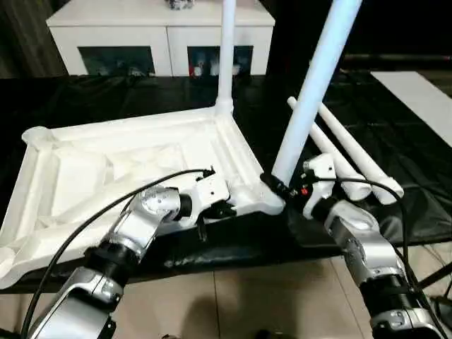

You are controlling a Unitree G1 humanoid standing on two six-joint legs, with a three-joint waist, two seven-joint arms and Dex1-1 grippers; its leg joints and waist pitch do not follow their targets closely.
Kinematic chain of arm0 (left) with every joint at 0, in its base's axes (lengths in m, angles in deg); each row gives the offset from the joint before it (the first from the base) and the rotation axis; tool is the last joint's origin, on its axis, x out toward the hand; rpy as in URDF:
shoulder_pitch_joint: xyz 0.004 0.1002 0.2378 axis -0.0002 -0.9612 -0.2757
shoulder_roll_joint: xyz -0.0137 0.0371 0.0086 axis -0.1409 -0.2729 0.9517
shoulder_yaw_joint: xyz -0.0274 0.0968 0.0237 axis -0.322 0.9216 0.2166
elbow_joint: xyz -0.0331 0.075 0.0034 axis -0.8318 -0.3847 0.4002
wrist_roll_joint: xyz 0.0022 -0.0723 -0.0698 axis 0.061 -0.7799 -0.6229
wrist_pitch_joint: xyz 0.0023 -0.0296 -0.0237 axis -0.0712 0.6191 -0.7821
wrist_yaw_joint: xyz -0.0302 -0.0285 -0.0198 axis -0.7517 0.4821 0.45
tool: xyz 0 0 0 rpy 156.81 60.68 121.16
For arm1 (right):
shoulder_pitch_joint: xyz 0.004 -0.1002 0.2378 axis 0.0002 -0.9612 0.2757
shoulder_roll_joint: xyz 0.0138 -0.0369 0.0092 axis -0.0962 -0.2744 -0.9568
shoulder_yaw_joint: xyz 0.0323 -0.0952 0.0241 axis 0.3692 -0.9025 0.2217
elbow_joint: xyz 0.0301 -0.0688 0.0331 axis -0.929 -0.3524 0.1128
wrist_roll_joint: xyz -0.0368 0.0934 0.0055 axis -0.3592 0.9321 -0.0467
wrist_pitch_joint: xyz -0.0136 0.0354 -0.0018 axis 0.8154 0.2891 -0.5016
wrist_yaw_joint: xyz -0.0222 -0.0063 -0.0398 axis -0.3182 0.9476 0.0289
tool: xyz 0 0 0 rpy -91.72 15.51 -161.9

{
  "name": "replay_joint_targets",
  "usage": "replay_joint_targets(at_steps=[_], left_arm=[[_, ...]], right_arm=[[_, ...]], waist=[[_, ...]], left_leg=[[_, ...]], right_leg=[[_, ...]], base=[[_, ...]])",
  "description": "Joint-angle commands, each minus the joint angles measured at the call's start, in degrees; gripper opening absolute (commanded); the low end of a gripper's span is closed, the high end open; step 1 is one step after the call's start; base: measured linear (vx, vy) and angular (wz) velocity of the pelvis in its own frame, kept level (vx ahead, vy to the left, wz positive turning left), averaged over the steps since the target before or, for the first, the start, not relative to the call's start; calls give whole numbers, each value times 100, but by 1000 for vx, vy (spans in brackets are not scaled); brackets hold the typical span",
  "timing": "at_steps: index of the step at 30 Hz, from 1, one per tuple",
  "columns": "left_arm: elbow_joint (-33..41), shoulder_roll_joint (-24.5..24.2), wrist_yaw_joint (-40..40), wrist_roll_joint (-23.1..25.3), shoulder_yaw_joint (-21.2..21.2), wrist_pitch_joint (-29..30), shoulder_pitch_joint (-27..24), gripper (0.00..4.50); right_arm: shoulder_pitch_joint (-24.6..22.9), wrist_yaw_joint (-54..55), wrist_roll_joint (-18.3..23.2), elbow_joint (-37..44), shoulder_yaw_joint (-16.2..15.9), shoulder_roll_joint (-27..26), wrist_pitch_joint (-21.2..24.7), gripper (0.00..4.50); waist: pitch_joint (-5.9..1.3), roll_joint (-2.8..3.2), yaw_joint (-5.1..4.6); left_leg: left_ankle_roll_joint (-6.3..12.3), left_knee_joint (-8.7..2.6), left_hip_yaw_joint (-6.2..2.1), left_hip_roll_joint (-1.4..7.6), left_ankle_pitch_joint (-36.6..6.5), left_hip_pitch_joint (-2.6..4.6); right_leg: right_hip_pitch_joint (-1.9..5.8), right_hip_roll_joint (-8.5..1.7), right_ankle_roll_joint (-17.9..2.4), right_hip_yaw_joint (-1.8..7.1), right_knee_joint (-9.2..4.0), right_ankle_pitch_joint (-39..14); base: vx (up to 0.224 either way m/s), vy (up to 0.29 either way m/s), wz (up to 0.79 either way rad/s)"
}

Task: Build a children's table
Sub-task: Insert table leg to table base

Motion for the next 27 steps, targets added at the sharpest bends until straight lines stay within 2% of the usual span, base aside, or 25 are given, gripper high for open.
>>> replay_joint_targets(at_steps=[1,2,3,4,5,6,7,8,9,10,11,12,13,14,15,16,17,18,19,20,21,22,24,25,27], left_arm=[[-20,-77,-86,147,-21,-203,183,0],[-106,-87,-119,168,-13,-249,206,0],[-161,-96,-121,174,-6,-289,226,0],[-161,-96,-121,174,-6,-289,226,0],[-249,-101,-155,167,-31,-289,266,0],[-316,-106,-176,162,-50,-311,307,0],[-369,-113,-181,153,-65,-332,342,0],[-418,-119,-176,143,-78,-361,372,0],[-447,-124,-161,121,-97,-389,392,0],[-456,-123,-157,103,-112,-396,400,0],[-471,-127,-144,63,-144,-397,421,0],[-486,-126,-140,49,-154,-400,434,0],[-490,-126,-136,45,-157,-404,435,0],[-488,-127,-127,38,-160,-404,429,0],[-488,-127,-127,38,-160,-404,429,0],[-490,-130,-114,32,-159,-410,424,0],[-494,-128,-112,30,-157,-411,422,0],[-497,-127,-112,29,-157,-413,422,0],[-523,-120,-121,29,-159,-428,423,0],[-538,-116,-128,30,-161,-438,426,0],[-547,-112,-134,30,-162,-444,428,0],[-565,-103,-142,34,-167,-458,430,0],[-584,-92,-150,41,-174,-467,433,0],[-584,-92,-150,41,-174,-467,433,0],[-610,-83,-176,37,-175,-452,443,0]], right_arm=[[-41,476,-47,-496,229,1,178,188],[35,548,-93,-605,220,-55,124,188],[110,596,-141,-709,198,-94,85,188],[110,596,-141,-709,198,-94,85,188],[252,671,-237,-869,139,-151,-3,188],[342,681,-242,-933,123,-192,-1,188],[420,684,-260,-984,101,-220,-11,188],[488,674,-279,-1031,86,-244,-28,188],[551,666,-296,-1075,76,-263,-45,188],[586,661,-302,-1101,75,-270,-51,188],[683,622,-295,-1181,91,-283,-68,188],[743,601,-295,-1249,111,-284,-99,188],[772,604,-286,-1282,133,-283,-98,188],[799,563,-244,-1306,163,-279,-72,188],[799,563,-244,-1306,163,-279,-72,188],[812,529,-239,-1322,172,-273,-85,188],[818,494,-230,-1326,180,-265,-78,223],[820,481,-227,-1327,181,-262,-78,244],[830,401,-211,-1335,187,-242,-83,261],[832,386,-207,-1336,193,-233,-87,261],[832,378,-206,-1337,197,-226,-91,264],[834,361,-203,-1340,207,-207,-113,268],[833,327,-182,-1324,227,-184,-141,277],[833,327,-182,-1324,227,-184,-141,303],[801,199,-88,-1200,283,-154,-138,311]], waist=[[-243,89,-107],[-239,99,-70],[-242,87,-61],[-244,61,-82],[-250,43,-92],[-245,46,-101],[-211,81,-141],[-186,147,-170],[-175,203,-139],[-195,294,113],[-188,44,143],[-232,-103,167],[-292,-264,200],[-298,-302,277],[-354,-50,445],[-350,-51,400],[-362,7,360],[-361,13,350],[-377,-3,340],[-363,-30,340],[-353,-59,338],[-360,-63,349],[-377,-59,369],[-377,-55,374],[-383,-59,377]], left_leg=[[-353,-645,-275,330,-4565,272],[-409,-779,-291,391,-4685,141],[-422,-713,-226,329,-4621,255],[-392,-647,-216,288,-4473,284],[-285,-534,-205,231,-4090,304],[-239,-495,-206,212,-3940,310],[-210,-501,-227,230,-3967,296],[-292,-678,-283,357,-4416,204],[-376,-861,-307,461,-4753,61],[-579,-1340,-163,616,-5400,-211],[-460,-1315,-36,532,-5037,33],[-510,-932,4,319,-4499,244],[-204,125,3,-11,-2668,540],[117,127,-127,36,-1024,-38],[-14,-289,-213,229,-661,-136],[-55,-396,-206,289,-895,-122],[-169,-465,-204,345,-1493,-55],[-219,-480,-187,356,-1739,-23],[-271,-469,-148,343,-1915,10],[-233,-477,-130,320,-1981,-5],[-184,-455,-99,290,-2104,26],[-167,-440,-90,283,-2071,40],[-119,-433,-76,293,-1840,31],[-97,-443,-73,301,-1741,21],[-76,-440,-64,308,-1660,27]], right_leg=[[53,-263,-343,-20,-450,-3648],[179,-300,-447,71,-255,-3247],[58,-332,-482,84,-354,-3512],[26,-366,-461,72,-419,-3714],[9,-437,-346,24,-540,-4157],[6,-444,-286,-15,-588,-4301],[51,-403,-160,-165,-640,-4374],[215,-323,-140,-263,-475,-3904],[378,-274,-247,-193,-147,-3361],[609,-89,-625,-35,800,-1542],[314,-86,-578,234,753,-1497],[46,-222,-524,390,319,-2790],[-407,-737,-402,457,-508,-5240],[119,-939,-204,564,-369,-5613],[226,-716,-370,450,-192,-4534],[140,-529,-489,378,-97,-3783],[99,-364,-778,347,19,-2757],[91,-354,-926,356,39,-2485],[113,-349,-1182,391,50,-2033],[138,-330,-1289,394,74,-1958],[122,-336,-1244,399,28,-2329],[120,-358,-1226,411,6,-2449],[124,-358,-1228,428,8,-2384],[137,-343,-1224,426,26,-2282],[143,-334,-1259,430,40,-2130]], base=[[0,0,0],[0,0,0],[0,0,0],[0,0,0],[0,0,0],[0,0,0],[0,0,0],[0,0,0],[0,0,0],[-56,-43,13],[-56,-43,13],[15,-109,8],[63,-102,-26],[63,-102,-26],[71,-24,-36],[53,-13,-15],[53,-13,-15],[0,0,0],[0,0,0],[0,0,0],[0,0,0],[0,0,0],[0,0,0],[0,0,0],[0,0,0]])
